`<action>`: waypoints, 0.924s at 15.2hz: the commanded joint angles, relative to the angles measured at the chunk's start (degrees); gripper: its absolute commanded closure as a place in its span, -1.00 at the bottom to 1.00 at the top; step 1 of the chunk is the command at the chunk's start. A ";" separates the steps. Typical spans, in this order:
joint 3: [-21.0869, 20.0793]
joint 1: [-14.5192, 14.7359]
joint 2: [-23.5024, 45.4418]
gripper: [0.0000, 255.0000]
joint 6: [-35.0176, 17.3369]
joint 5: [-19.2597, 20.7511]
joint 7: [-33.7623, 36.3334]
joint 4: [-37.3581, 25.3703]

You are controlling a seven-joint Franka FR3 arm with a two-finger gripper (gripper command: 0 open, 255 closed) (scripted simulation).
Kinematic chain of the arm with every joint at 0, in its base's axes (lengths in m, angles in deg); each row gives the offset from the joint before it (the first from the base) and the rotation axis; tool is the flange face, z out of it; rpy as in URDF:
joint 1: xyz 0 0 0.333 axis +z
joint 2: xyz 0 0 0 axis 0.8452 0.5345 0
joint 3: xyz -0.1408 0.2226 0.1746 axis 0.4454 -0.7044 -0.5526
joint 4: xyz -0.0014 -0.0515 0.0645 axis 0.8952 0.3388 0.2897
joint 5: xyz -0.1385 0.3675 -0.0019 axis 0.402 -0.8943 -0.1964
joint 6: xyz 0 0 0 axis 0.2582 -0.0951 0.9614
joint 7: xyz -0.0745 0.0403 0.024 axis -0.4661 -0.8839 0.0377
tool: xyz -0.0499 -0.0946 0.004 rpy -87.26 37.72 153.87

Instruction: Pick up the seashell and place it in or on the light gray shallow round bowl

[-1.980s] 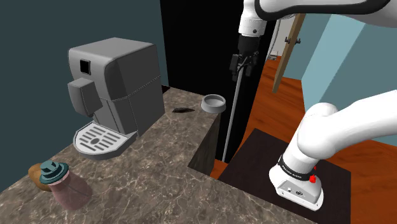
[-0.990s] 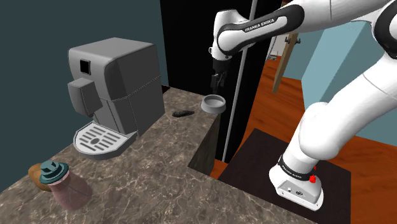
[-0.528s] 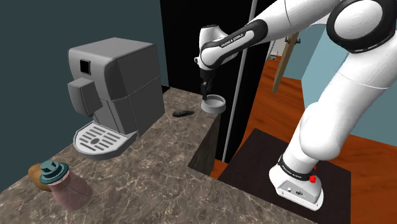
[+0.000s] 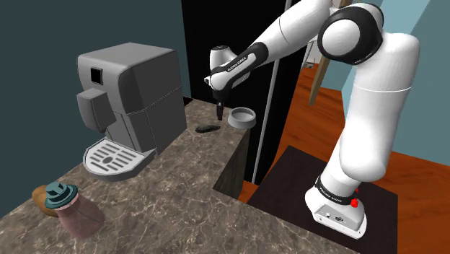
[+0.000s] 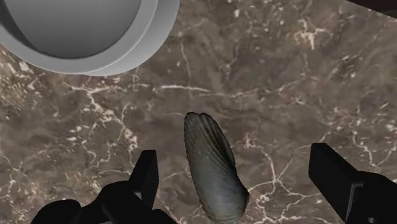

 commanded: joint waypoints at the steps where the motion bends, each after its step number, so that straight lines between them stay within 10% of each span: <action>1: -0.74 0.14 4.74 -1.00 -1.77 -0.02 -2.24 -3.38; 14: -2.52 -0.43 18.44 -1.00 -8.26 0.40 -7.14 -11.53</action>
